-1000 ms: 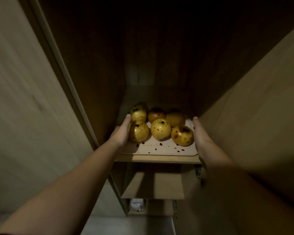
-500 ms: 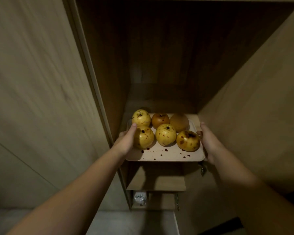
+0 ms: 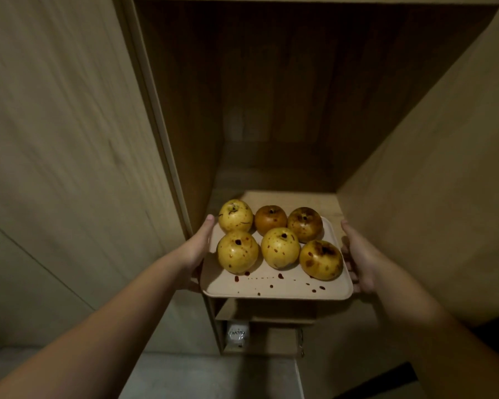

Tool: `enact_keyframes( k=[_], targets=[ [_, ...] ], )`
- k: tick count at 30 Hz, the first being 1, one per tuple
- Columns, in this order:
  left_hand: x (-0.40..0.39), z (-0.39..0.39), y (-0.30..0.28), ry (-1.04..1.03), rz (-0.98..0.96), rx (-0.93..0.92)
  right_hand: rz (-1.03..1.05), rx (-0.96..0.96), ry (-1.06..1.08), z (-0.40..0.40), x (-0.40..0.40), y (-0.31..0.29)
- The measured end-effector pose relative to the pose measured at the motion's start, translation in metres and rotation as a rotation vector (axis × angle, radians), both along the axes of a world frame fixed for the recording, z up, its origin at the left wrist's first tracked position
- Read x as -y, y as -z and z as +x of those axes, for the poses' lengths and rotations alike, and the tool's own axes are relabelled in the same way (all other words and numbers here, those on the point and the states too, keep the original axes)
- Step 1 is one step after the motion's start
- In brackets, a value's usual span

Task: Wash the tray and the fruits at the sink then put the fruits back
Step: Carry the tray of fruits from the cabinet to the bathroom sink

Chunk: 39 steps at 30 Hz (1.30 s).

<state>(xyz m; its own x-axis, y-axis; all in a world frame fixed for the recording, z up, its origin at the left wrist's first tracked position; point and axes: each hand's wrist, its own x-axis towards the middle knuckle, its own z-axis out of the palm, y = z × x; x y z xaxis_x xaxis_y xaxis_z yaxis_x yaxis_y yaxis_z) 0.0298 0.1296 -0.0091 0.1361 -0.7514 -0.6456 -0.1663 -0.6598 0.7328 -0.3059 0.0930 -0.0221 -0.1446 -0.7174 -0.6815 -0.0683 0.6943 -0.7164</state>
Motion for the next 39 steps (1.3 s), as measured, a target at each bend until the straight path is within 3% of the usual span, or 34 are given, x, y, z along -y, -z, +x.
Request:
enact_keyframes(
  k=[5, 9, 17, 29, 39],
  targets=[
    [0.004, 0.004, 0.005, -0.070, 0.066, -0.136, 0.061, 0.238, 0.018, 0.008, 0.011, 0.004],
    [0.005, -0.004, 0.008, -0.128, 0.034, -0.329, 0.076, 0.210, 0.083, 0.010, 0.013, 0.009],
    [0.001, -0.017, 0.009, -0.151, 0.021, -0.352, 0.048, 0.101, 0.058, 0.018, 0.004, -0.001],
    [-0.046, -0.019, 0.016, -0.112, -0.041, -0.572, -0.013, 0.121, 0.081, 0.025, -0.048, 0.000],
    [-0.108, 0.005, 0.008, -0.160, -0.072, -0.604, -0.017, 0.144, 0.032, 0.047, -0.102, -0.003]
  ],
)
